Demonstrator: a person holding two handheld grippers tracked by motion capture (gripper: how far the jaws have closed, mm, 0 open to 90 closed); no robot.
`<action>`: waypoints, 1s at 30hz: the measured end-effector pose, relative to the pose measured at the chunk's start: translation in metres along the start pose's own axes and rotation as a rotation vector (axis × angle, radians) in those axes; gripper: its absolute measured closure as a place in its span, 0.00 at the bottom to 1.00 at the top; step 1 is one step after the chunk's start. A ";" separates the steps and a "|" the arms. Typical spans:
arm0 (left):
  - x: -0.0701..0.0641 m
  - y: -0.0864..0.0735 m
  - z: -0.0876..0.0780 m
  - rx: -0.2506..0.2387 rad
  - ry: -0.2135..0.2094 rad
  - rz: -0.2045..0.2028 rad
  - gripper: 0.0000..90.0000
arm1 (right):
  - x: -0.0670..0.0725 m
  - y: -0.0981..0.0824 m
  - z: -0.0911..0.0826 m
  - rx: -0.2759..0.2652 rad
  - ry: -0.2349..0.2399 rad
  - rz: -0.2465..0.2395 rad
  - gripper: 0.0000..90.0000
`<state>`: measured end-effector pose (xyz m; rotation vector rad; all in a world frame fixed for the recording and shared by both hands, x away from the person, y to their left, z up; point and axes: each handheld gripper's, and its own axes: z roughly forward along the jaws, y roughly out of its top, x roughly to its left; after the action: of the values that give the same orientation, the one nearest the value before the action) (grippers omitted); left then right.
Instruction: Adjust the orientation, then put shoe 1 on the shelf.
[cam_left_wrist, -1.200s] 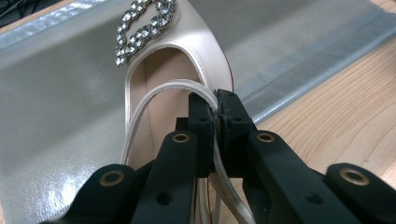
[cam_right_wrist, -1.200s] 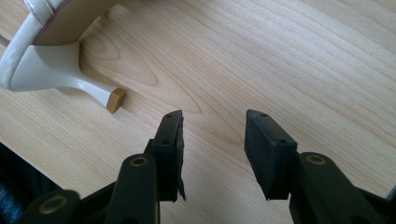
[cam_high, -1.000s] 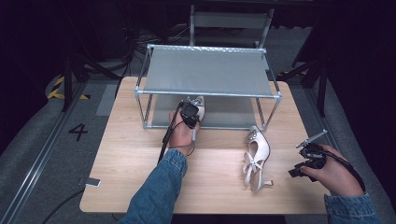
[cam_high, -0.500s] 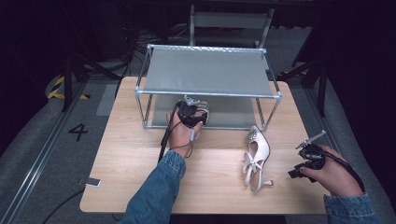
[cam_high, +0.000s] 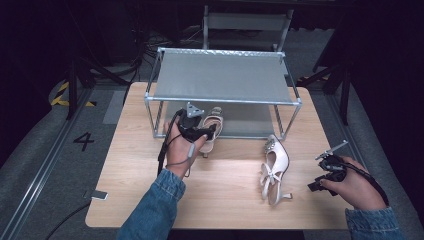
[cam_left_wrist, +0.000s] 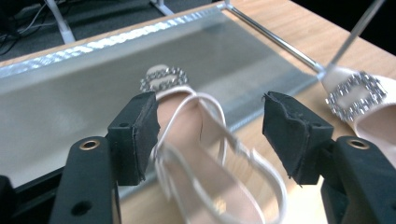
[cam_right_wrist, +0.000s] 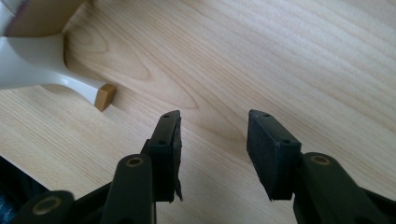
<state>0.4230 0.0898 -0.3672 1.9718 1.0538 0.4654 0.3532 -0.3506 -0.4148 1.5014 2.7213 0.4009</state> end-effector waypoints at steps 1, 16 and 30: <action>0.001 -0.002 -0.004 -0.001 -0.001 0.003 0.39 | 0.000 -0.001 0.000 0.002 0.001 0.003 0.62; 0.006 -0.035 -0.020 0.268 -0.028 0.045 0.33 | 0.001 -0.001 -0.001 0.000 -0.009 0.007 0.62; 0.010 -0.059 0.010 0.359 -0.110 0.126 0.40 | 0.003 0.004 0.003 0.008 -0.003 -0.010 0.62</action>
<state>0.4050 0.1113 -0.4213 2.3614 1.0002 0.2417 0.3548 -0.3451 -0.4167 1.4877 2.7306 0.3876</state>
